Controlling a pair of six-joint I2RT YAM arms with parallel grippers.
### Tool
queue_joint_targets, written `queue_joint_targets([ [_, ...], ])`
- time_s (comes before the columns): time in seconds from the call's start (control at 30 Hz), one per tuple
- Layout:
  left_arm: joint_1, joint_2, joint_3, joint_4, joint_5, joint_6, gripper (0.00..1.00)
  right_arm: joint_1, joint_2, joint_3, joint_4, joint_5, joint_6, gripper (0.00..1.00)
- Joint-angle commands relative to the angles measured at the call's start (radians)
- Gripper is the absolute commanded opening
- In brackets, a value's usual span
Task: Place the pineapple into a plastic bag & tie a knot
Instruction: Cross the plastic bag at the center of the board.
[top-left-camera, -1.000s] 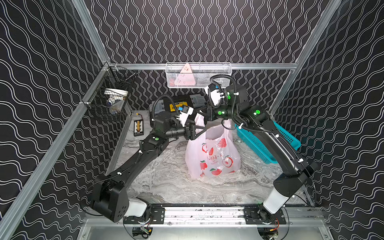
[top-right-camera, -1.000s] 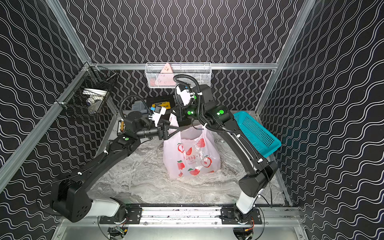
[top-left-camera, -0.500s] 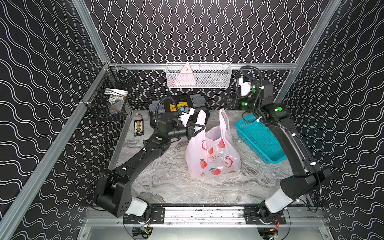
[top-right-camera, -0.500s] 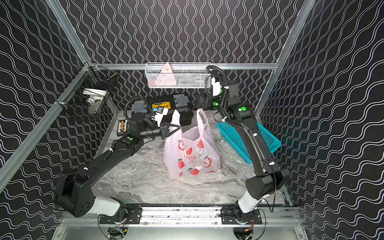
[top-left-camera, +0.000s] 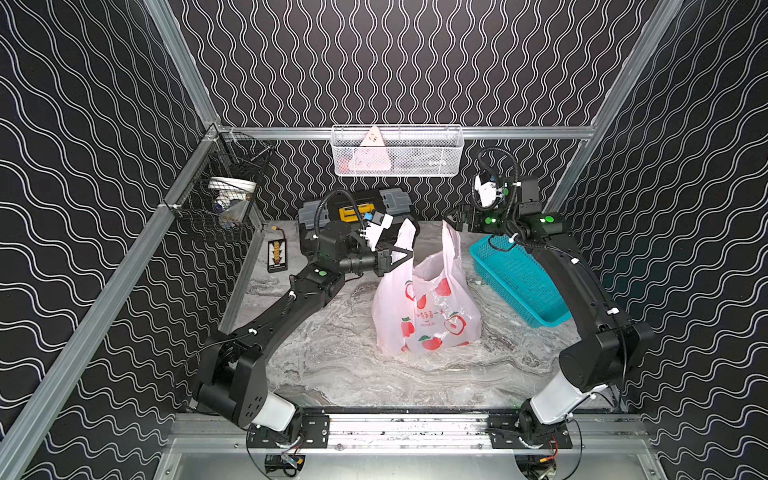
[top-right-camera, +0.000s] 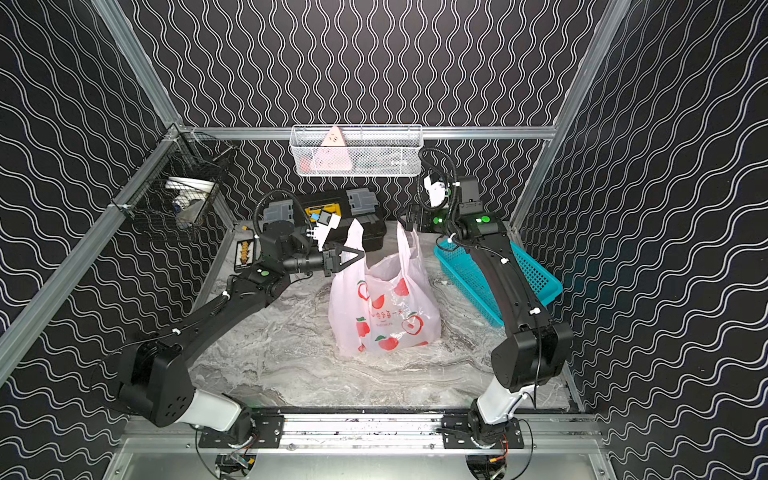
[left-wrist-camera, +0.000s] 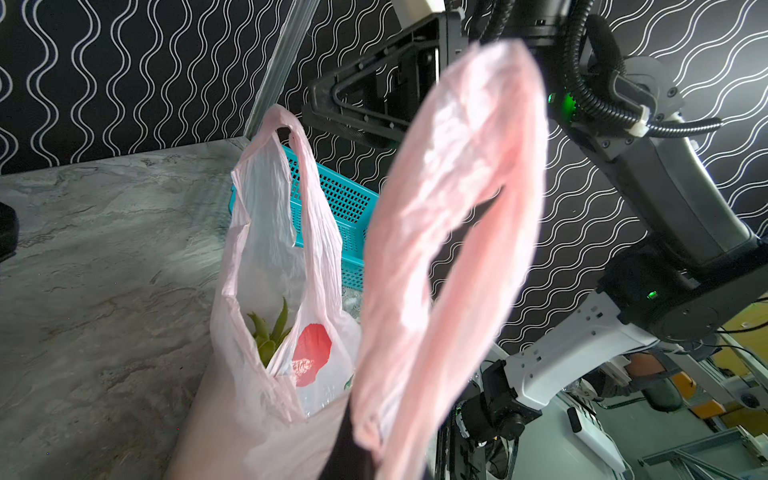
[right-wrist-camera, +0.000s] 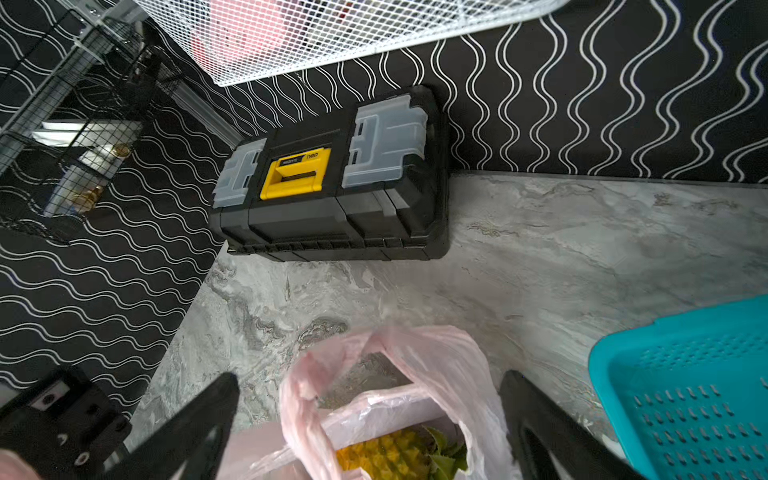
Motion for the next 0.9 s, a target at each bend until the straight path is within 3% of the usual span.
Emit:
queue_joint_targets([
  [0.0,-0.001,0.000,0.013,0.024,0.023,0.000,0.00,0.000,0.041,0.036,0.008,-0.018,-0.045,1.00],
  [0.27,0.000,0.000,0.027,-0.023,0.024,0.022,0.00,0.002,0.093,0.042,0.042,-0.058,-0.040,0.99],
  [0.37,0.000,0.003,0.027,-0.025,0.027,0.020,0.00,0.003,0.097,0.040,0.057,-0.080,-0.035,0.93],
  [0.6,-0.001,0.004,0.038,-0.042,0.026,0.025,0.00,0.017,0.127,0.072,0.034,-0.078,-0.052,0.65],
  [0.77,-0.001,0.007,0.052,-0.080,0.023,0.044,0.00,0.020,0.107,0.050,0.049,-0.089,-0.043,0.25],
  [0.87,0.000,0.013,0.067,-0.122,0.005,0.066,0.00,0.027,0.068,0.033,0.057,-0.113,-0.023,0.10],
])
